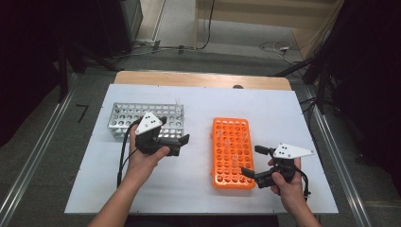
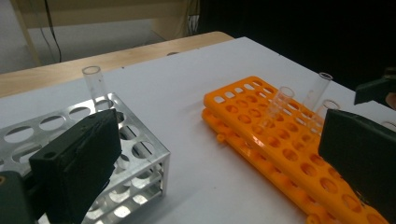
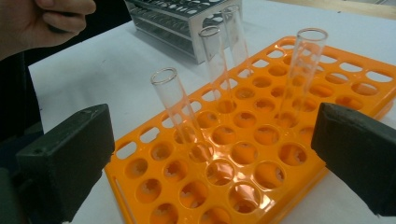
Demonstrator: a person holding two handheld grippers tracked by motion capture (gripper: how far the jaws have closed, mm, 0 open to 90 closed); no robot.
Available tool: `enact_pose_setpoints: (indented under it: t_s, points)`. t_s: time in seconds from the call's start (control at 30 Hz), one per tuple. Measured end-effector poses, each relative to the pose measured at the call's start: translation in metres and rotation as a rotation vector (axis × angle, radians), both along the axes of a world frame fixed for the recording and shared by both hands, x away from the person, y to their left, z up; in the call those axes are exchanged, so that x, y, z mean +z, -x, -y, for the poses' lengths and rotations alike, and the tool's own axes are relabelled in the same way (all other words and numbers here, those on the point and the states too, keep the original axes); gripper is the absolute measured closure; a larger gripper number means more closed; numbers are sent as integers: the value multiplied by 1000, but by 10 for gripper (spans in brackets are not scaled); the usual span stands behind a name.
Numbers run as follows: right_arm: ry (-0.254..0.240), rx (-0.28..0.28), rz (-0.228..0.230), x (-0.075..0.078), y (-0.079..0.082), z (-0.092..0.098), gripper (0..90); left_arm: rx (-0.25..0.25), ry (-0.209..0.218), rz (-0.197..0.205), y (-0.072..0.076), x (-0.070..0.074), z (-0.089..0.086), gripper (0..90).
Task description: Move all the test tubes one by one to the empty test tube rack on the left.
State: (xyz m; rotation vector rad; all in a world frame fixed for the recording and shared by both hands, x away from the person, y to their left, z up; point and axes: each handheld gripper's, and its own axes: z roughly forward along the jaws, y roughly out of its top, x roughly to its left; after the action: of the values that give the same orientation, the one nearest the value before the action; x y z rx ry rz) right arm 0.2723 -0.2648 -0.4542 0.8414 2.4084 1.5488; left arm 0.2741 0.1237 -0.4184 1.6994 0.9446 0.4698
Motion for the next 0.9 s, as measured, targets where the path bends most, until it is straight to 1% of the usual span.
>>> enact_pose_setpoints:
  t_s: [0.03,0.07,0.1,0.13,0.2,0.23,0.27,0.33,0.37,0.43,0.5,0.6,0.67,0.77,0.8,0.9]
  points:
    - [0,6,-2,0,0,-1,0,-10,10,0,4,0,1,0]
    - [-2,6,-5,-1,0,-3,0,-10,10,0,4,0,1,0]
    - [2,8,-5,-1,1,-4,15,-17,10,7,12,-1,2,0]
    - [2,9,-9,-1,1,-6,20,-26,15,10,15,-1,3,0]
    - [3,22,-14,-2,1,-9,33,-30,4,24,23,-1,5,0]
    - [8,22,-15,-2,1,-11,36,-30,4,24,23,-1,5,0]
    - [11,24,-15,-3,1,-12,42,-39,11,29,29,-2,6,0]
    - [15,28,-20,-4,1,-15,58,-50,20,31,34,-5,5,0]
    - [20,29,-22,-4,1,-16,58,-57,25,28,36,-7,5,0]
    - [30,37,-28,-5,0,-20,78,-64,14,30,38,-9,5,0]
    - [36,49,-26,-6,0,-23,106,-68,34,31,41,-11,4,0]
    - [41,64,-30,-7,-1,-28,141,-72,39,31,45,-15,5,0]
    - [47,63,-33,-8,-1,-30,166,-75,32,28,47,-17,7,0]
    - [49,71,-29,-9,-1,-33,225,-86,29,21,48,-20,11,0]
    - [53,68,-28,-9,-1,-34,256,-86,29,21,48,-20,11,0]
    - [64,59,-31,-10,-2,-36,314,-105,23,18,48,-21,16,0]
